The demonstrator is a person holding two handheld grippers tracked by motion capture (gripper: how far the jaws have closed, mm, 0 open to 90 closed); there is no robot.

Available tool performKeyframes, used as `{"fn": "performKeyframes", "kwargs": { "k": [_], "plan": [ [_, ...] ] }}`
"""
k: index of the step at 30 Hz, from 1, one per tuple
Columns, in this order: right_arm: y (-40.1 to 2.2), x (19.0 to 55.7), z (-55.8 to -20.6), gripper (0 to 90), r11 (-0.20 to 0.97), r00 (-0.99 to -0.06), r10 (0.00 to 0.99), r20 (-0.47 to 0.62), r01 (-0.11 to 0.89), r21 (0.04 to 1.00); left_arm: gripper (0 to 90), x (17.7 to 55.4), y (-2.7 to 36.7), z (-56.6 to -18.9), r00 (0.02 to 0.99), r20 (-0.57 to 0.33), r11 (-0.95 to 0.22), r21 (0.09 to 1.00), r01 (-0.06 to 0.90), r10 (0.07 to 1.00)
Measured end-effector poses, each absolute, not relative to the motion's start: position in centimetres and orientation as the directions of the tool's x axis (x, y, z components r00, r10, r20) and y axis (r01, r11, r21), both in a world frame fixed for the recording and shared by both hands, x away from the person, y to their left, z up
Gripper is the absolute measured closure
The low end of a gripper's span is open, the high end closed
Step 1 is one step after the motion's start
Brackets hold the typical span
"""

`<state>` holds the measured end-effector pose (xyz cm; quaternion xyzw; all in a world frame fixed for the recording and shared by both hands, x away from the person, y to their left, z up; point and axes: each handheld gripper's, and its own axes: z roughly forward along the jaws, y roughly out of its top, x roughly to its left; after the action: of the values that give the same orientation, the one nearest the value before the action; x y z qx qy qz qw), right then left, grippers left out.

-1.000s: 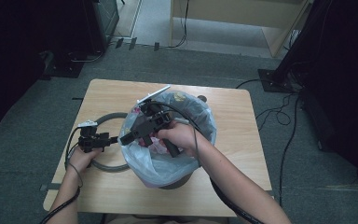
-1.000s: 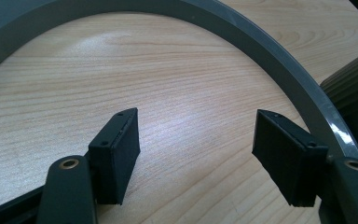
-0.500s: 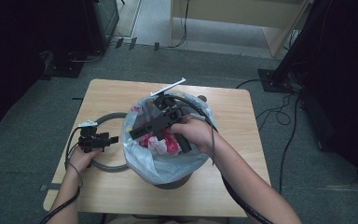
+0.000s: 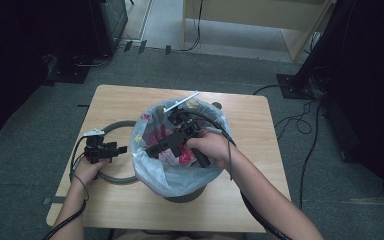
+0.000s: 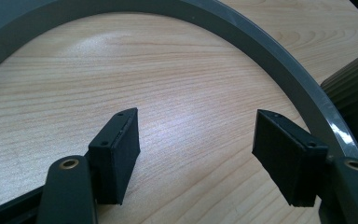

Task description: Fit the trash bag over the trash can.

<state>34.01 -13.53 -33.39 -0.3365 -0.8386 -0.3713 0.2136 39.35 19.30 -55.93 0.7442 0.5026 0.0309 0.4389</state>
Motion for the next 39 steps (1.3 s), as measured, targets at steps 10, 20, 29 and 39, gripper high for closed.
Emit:
{"fn": "performKeyframes", "kwargs": {
  "k": [10, 20, 29, 39],
  "plan": [
    [-12.9, 33.8, -34.7, 24.6, 0.525, -0.672, 0.406, 0.619, 0.726, 0.445, 32.1, 39.4, 19.3, -55.9, 0.493, -0.395, -0.11, 0.684, 0.721, 0.775],
    [-13.5, 34.3, -34.7, 24.6, 0.486, -0.659, 0.411, 0.63, 0.743, 0.46, 32.1, 39.4, 19.3, -55.9, 0.493, -0.396, -0.109, 0.684, 0.721, 0.775],
    [-15.7, 36.1, -34.8, 24.8, 0.396, -0.617, 0.539, 0.574, 0.787, 0.474, 32.1, 39.4, 19.3, -55.9, 0.495, -0.391, -0.113, 0.686, 0.719, 0.776],
    [-15.7, 36.5, -34.4, 24.8, 0.372, -0.612, 0.546, 0.572, 0.789, 0.489, 32.1, 39.4, 19.3, -55.9, 0.492, -0.399, -0.106, 0.684, 0.721, 0.774]
  ]
}}
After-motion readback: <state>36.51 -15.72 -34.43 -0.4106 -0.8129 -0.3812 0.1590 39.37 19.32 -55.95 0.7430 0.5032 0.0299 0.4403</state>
